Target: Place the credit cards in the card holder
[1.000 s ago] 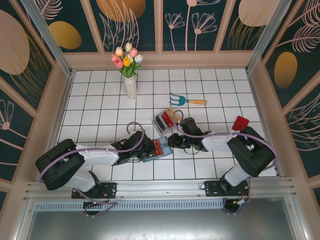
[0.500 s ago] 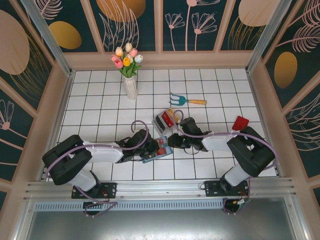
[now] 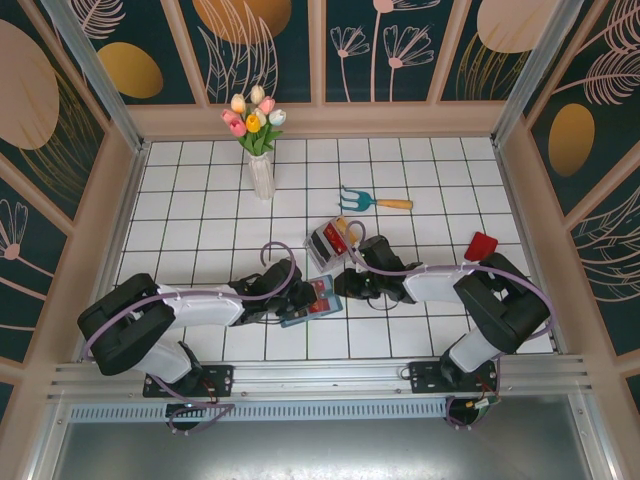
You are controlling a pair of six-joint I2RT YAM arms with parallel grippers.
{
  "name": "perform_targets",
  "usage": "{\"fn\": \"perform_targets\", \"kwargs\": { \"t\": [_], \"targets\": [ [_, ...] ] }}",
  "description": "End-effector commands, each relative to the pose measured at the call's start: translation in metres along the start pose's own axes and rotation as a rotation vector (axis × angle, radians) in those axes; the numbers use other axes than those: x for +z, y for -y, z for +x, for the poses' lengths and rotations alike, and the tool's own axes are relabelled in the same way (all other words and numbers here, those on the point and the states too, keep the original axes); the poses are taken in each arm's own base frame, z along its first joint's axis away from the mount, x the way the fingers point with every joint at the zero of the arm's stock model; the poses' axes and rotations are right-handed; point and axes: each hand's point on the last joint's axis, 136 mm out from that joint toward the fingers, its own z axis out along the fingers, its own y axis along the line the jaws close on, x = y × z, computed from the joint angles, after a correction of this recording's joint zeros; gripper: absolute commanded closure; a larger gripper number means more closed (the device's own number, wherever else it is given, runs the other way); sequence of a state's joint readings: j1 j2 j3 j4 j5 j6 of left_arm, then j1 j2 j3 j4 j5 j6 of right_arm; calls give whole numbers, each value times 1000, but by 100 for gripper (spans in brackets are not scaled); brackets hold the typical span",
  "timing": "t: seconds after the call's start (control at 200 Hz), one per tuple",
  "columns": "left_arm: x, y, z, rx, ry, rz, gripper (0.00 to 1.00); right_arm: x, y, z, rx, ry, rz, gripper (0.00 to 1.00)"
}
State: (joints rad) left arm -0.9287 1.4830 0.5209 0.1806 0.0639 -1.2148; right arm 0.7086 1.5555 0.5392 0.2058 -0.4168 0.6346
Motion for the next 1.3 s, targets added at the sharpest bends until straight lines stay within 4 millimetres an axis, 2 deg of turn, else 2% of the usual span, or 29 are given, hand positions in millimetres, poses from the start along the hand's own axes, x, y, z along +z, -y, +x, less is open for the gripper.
{"fn": "perform_targets", "kwargs": {
  "t": [0.0, 0.18, 0.335, 0.49, 0.595, 0.666, 0.816, 0.901, 1.016, 1.176, 1.296],
  "targets": [
    [5, 1, 6, 38, -35, -20, 73, 2, -5, 9, 10, -49, -16, 81],
    [12, 30, 10, 54, -78, 77, 63, 2, -6, 13, 16, -64, -19, 81],
    [13, 31, 13, 34, -98, 78, 56, 1, -4, 14, 23, -64, -4, 81],
    [12, 42, 18, 57, -129, 112, 52, 0, -6, 13, 25, -59, -9, 81],
    [11, 40, 18, 83, -129, 97, 50, 0, -6, 11, 25, -54, -4, 81],
    [9, 31, 12, 87, -103, 38, 50, -2, -2, 8, 28, -38, 29, 81],
    [-7, 8, -3, 83, -2, -76, 44, -18, 5, -9, 22, 49, 99, 78],
    [-19, 11, -10, 93, 39, -64, 39, -28, 2, -20, -1, 82, 112, 74],
    [-35, 15, -21, 91, 114, -45, 35, -44, -12, -35, -54, 116, 106, 65],
    [-57, 7, -48, 64, 237, -68, 28, -72, -29, -68, -182, 212, 196, 59],
    [-62, -4, -71, -6, 260, -36, 27, -75, -42, -89, -320, 225, 276, 57]
  ]
}}
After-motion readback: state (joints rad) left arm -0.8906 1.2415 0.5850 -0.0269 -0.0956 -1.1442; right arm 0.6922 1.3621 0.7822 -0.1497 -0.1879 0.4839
